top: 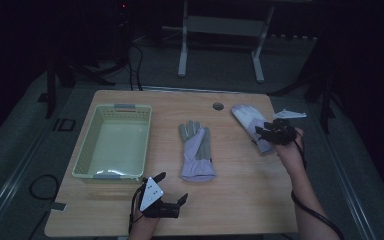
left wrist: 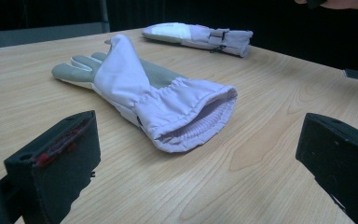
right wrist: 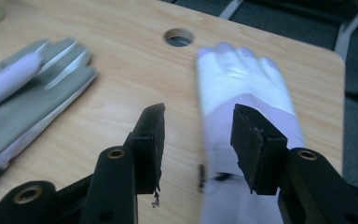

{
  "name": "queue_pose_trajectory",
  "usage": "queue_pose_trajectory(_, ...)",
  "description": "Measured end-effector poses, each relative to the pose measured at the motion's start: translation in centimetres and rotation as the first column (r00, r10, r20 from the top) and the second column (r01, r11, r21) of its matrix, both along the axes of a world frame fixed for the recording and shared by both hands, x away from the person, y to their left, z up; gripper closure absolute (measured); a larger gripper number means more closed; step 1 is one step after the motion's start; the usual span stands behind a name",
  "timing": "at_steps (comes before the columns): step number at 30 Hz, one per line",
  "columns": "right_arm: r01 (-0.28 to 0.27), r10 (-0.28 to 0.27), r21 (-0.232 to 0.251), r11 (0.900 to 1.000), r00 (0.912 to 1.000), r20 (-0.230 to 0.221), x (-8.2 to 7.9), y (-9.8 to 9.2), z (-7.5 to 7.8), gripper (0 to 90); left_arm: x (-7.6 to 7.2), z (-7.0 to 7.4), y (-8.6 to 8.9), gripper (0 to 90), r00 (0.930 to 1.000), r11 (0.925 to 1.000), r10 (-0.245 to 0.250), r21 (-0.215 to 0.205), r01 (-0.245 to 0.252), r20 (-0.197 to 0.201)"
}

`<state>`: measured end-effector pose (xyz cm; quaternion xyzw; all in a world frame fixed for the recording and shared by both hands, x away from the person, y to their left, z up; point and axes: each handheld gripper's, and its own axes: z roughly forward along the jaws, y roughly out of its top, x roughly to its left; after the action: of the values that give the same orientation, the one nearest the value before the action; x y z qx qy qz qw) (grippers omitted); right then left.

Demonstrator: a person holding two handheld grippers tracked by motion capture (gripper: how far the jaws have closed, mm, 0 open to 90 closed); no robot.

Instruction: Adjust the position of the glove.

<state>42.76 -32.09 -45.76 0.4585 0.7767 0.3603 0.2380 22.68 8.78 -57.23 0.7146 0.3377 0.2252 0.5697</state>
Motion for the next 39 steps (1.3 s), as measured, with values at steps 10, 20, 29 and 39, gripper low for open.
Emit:
queue_pose_trajectory(10, 0.043, -0.044, -0.011, 0.999, 0.9974, -0.058, 3.7, -2.3, -1.5, 58.6, 0.0, 0.0, 0.0, 0.0, 1.0, 1.0, 0.001, -0.006, -0.001, -0.002)
queue_pose_trajectory(20, 0.055, -0.062, -0.063, 0.996, 0.9921, -0.109, 6.6, -2.2, -4.3, 57.6, -0.1, 0.0, 0.0, 0.0, 0.9999, 0.9999, -0.01, -0.012, 0.01, 0.008)
queue_pose_trajectory(29, 0.049, -0.066, -0.123, 0.991, 0.9872, -0.145, 8.2, -2.0, -5.4, 49.3, -0.2, 0.0, 0.0, 0.0, 0.9998, 0.9999, -0.012, -0.012, 0.012, 0.019)
queue_pose_trajectory(39, 0.056, -0.071, -0.067, 0.996, 0.9649, -0.253, 9.1, -2.4, -7.0, 61.2, -0.2, 0.0, 0.1, 0.0, 0.9998, 0.9998, -0.011, -0.013, 0.011, 0.016)
